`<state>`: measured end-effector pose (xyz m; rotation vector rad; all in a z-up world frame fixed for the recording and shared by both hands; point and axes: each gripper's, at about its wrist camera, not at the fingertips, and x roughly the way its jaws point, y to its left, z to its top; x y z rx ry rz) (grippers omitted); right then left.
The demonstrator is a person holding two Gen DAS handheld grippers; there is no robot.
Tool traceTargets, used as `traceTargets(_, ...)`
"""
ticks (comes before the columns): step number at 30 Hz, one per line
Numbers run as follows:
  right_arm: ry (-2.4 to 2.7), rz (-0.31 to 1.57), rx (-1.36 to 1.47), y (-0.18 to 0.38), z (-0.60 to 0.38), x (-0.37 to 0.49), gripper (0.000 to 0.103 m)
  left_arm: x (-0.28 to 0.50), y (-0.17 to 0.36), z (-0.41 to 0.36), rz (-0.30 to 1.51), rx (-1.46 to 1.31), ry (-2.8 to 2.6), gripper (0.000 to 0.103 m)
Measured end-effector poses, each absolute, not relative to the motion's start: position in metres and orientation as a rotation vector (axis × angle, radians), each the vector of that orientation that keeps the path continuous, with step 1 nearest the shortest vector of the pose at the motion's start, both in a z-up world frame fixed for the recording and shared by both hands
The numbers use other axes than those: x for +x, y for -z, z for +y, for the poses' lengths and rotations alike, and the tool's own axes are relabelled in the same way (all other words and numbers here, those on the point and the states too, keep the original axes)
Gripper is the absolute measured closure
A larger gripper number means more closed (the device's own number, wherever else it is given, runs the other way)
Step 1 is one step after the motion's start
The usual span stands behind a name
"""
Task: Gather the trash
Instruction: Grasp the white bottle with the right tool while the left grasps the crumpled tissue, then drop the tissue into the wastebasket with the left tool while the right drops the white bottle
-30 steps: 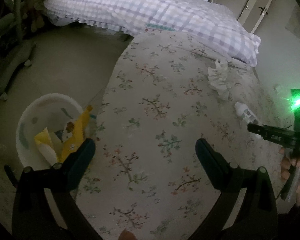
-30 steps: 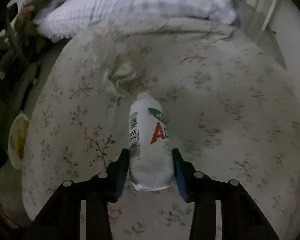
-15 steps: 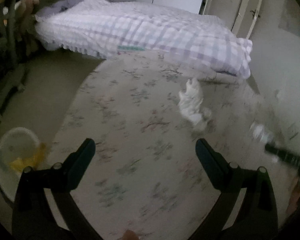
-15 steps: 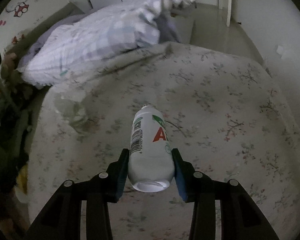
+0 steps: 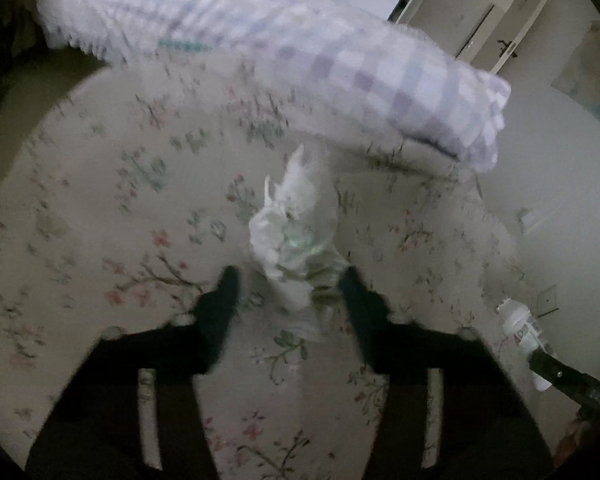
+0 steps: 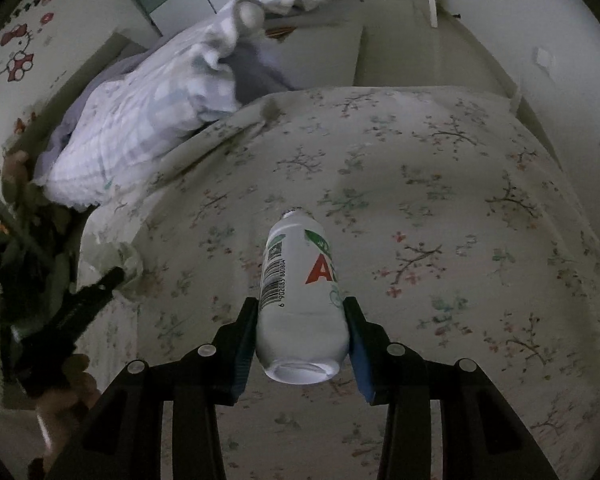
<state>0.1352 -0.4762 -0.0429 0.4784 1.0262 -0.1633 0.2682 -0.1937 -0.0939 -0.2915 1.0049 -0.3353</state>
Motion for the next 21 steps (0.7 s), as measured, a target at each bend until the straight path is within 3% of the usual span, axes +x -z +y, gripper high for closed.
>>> traceTargets(6, 0.161, 1.024, 0.452, 0.041, -0.475, 0.132, 0.061, 0.257, 0.084, -0.198, 0.982, -0.254, 0.368, 0.076)
traceTargets(21, 0.117, 0.988, 0.351, 0.004, -0.432, 0.112, 0.061, 0.208, 0.034, -0.140, 0.964, -0.173, 0.349, 0.077)
